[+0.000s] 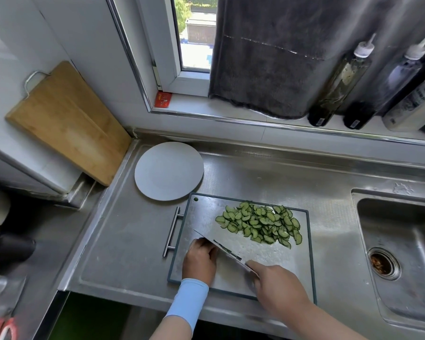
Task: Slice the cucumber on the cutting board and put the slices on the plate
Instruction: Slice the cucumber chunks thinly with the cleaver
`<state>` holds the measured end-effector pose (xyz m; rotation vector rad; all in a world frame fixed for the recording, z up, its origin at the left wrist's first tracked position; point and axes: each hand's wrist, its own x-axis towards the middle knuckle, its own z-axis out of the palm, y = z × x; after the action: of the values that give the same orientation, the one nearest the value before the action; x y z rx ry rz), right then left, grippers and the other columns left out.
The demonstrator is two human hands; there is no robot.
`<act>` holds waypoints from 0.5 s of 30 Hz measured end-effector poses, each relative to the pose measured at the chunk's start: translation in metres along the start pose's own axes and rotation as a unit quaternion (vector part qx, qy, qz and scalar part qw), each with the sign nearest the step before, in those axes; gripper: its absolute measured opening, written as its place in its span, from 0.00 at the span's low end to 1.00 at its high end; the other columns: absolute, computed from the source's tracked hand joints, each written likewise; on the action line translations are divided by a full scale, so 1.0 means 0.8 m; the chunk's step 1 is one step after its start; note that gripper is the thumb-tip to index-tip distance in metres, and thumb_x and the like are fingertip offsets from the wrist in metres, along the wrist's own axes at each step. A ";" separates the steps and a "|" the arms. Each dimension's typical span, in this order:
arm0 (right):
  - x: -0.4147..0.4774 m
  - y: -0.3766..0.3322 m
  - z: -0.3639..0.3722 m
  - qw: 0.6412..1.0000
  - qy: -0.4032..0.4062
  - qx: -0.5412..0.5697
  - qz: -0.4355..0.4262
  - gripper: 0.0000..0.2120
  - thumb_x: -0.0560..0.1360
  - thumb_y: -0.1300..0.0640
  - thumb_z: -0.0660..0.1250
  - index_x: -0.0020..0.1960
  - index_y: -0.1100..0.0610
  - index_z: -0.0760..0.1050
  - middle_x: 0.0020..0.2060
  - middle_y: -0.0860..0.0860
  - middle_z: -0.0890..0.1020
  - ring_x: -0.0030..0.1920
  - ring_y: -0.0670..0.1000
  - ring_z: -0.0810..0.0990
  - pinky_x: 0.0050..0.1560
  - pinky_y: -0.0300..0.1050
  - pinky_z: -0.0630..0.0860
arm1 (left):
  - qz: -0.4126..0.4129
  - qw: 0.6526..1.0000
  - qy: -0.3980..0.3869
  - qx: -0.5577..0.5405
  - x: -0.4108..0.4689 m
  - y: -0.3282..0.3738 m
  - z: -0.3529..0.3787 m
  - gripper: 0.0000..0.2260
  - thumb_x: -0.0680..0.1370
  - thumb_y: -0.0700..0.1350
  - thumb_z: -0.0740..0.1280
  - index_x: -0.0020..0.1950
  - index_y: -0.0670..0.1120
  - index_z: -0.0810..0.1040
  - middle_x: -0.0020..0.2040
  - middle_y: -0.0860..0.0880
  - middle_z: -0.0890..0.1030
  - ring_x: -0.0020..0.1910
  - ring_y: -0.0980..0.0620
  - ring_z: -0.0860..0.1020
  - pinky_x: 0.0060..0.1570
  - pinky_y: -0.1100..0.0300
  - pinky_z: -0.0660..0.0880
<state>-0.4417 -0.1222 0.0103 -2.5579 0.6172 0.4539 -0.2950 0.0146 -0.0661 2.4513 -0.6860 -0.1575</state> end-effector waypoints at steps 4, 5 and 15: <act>0.004 -0.001 -0.002 1.000 -0.004 0.007 0.000 0.07 0.79 0.54 0.55 0.54 0.49 0.70 0.40 0.52 0.81 0.38 0.56 0.71 0.35 0.50 0.65 | 0.009 1.000 0.006 -0.011 0.000 0.001 0.000 0.12 0.61 0.33 0.79 0.37 0.48 0.84 0.38 0.50 0.81 0.37 0.49 0.80 0.38 0.67 0.73; 0.006 -0.002 -0.002 1.000 -0.007 0.008 0.001 0.07 0.79 0.55 0.55 0.53 0.49 0.70 0.39 0.52 0.81 0.38 0.56 0.71 0.35 0.50 0.65 | 0.009 1.000 0.007 -0.012 0.001 0.001 0.000 0.12 0.61 0.34 0.80 0.37 0.48 0.84 0.38 0.50 0.81 0.37 0.49 0.80 0.37 0.66 0.73; 0.050 -0.036 0.006 0.999 -0.035 0.002 0.002 0.12 0.77 0.60 0.54 0.55 0.47 0.72 0.38 0.53 0.80 0.40 0.59 0.77 0.36 0.49 0.72 | -0.003 0.999 0.023 -0.028 -0.004 -0.007 0.009 0.12 0.60 0.35 0.81 0.38 0.47 0.85 0.38 0.49 0.81 0.39 0.49 0.78 0.40 0.64 0.73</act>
<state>-0.3941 -0.1106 0.0003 -2.5256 0.5976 0.5411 -0.2976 0.0163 -0.0756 2.3965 -0.6471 -0.1212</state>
